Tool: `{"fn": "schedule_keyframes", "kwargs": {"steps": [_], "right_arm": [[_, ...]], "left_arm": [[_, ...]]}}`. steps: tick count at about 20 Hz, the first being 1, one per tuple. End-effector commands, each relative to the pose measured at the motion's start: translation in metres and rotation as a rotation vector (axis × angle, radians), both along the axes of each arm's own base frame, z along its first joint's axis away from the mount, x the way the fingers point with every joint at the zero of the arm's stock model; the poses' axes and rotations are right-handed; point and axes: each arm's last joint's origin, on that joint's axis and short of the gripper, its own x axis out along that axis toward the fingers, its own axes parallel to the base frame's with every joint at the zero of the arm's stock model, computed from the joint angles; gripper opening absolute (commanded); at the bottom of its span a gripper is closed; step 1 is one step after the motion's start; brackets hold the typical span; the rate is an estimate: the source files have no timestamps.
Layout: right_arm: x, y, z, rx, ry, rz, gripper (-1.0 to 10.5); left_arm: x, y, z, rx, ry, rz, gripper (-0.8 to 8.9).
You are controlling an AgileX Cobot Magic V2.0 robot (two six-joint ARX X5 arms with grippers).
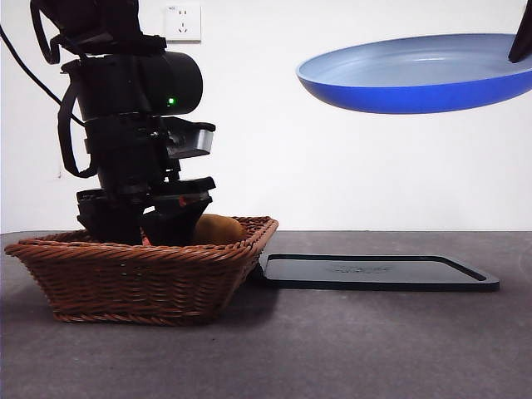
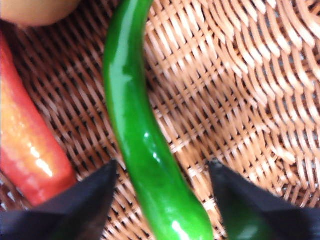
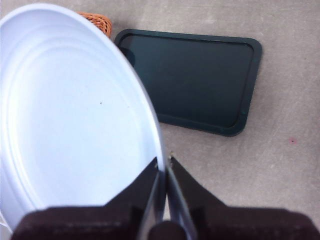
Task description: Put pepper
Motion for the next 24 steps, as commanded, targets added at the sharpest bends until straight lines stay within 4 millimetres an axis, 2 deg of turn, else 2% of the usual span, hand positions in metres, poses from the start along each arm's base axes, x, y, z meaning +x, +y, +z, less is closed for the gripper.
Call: {"fn": "schedule_keyframes", "kwargs": {"steps": [1, 3, 7, 11, 14, 18, 21, 24], "right_arm": [[0.002, 0.001, 0.006, 0.001, -0.031, 0.01, 0.0], [0.002, 0.001, 0.006, 0.001, -0.031, 0.01, 0.0], [0.002, 0.001, 0.006, 0.001, -0.029, 0.009, 0.0], [0.003, 0.001, 0.005, -0.001, -0.024, 0.007, 0.0], [0.011, 0.001, -0.001, -0.004, 0.012, -0.002, 0.0], [0.04, 0.004, -0.028, -0.004, 0.148, -0.017, 0.0], [0.065, 0.013, -0.058, -0.003, 0.275, -0.008, 0.0], [0.081, 0.035, -0.081, 0.003, 0.344, 0.019, 0.0]], "left_arm": [[0.002, -0.005, -0.003, 0.005, 0.01, 0.005, 2.05], [0.001, -0.004, -0.002, 0.001, 0.008, 0.013, 1.61], [-0.001, -0.003, 0.012, -0.02, -0.017, 0.028, 1.51], [-0.004, -0.001, 0.036, -0.053, -0.066, 0.03, 1.51], [-0.011, 0.002, 0.059, -0.099, -0.121, 0.027, 1.51], [-0.028, 0.01, 0.094, -0.181, -0.199, 0.015, 1.51], [-0.042, 0.012, 0.116, -0.26, -0.247, -0.024, 1.51], [-0.052, 0.003, 0.122, -0.3, -0.242, -0.078, 1.51]]}}
